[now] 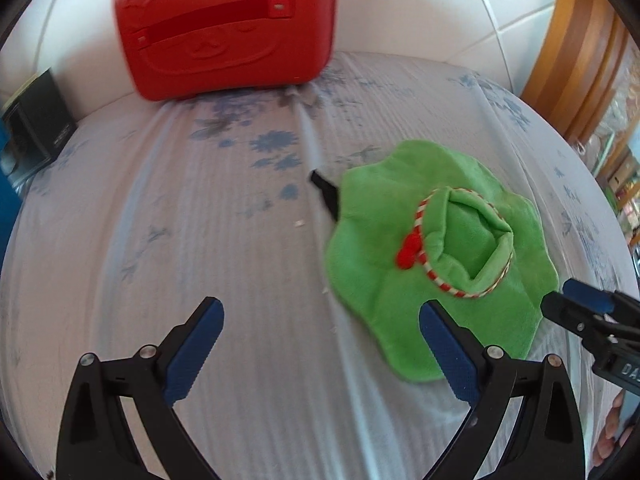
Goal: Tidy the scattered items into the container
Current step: 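Close both grippers on the green plush hat's brim, then lift the green plush hat with both grippers and carry it over the crate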
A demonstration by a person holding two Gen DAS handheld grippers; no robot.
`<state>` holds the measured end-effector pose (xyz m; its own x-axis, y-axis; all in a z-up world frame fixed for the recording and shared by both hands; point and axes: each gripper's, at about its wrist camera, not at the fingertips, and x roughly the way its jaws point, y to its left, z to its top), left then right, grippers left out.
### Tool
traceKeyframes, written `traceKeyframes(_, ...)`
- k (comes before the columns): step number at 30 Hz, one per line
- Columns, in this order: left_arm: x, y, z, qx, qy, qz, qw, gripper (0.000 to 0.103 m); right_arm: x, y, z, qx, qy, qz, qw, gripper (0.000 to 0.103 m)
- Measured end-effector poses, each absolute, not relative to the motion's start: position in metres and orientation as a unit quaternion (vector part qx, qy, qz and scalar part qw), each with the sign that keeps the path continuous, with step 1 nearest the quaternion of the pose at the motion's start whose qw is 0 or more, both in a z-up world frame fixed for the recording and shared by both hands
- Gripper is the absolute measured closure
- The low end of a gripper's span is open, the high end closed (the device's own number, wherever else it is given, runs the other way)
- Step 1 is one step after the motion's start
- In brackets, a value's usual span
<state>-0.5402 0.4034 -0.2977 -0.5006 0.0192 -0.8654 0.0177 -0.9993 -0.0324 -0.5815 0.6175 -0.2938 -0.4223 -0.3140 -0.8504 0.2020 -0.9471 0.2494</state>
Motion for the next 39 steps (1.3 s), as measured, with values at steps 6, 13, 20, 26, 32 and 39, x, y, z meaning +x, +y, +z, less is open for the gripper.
traceKeyframes(6, -0.575, 0.435, -0.307, -0.496, 0.017, 0.868, 0.031, 0.003, -0.620, 0.608, -0.289, 0.505, -0.047, -0.849, 0.145, 0.025)
traceKeyframes(13, -0.602, 0.450, -0.338, -0.519, 0.012, 0.854, 0.039, 0.000, -0.656, 0.594, -0.314, 0.523, -0.010, -0.841, 0.140, 0.017)
traceKeyframes(20, -0.604, 0.455, -0.332, -0.508, 0.021, 0.859, 0.063, 0.021, -0.662, 0.590, -0.318, 0.512, 0.016, -0.849, 0.129, 0.040)
traceKeyframes(26, -0.592, 0.467, -0.321, -0.485, 0.071, 0.871, 0.036, 0.065, -0.644, 0.567, -0.310, 0.504, 0.069, -0.849, 0.142, 0.087)
traceKeyframes(32, -0.569, 0.457, -0.288, -0.472, 0.057, 0.878, 0.050, 0.099, -0.611, 0.560, -0.274, 0.466, 0.036, -0.865, 0.184, 0.090)
traceKeyframes(39, -0.536, 0.441, -0.233, -0.427, 0.029, 0.903, 0.046, 0.099, -0.581, 0.549, -0.210, 0.422, 0.014, -0.882, 0.210, 0.090)
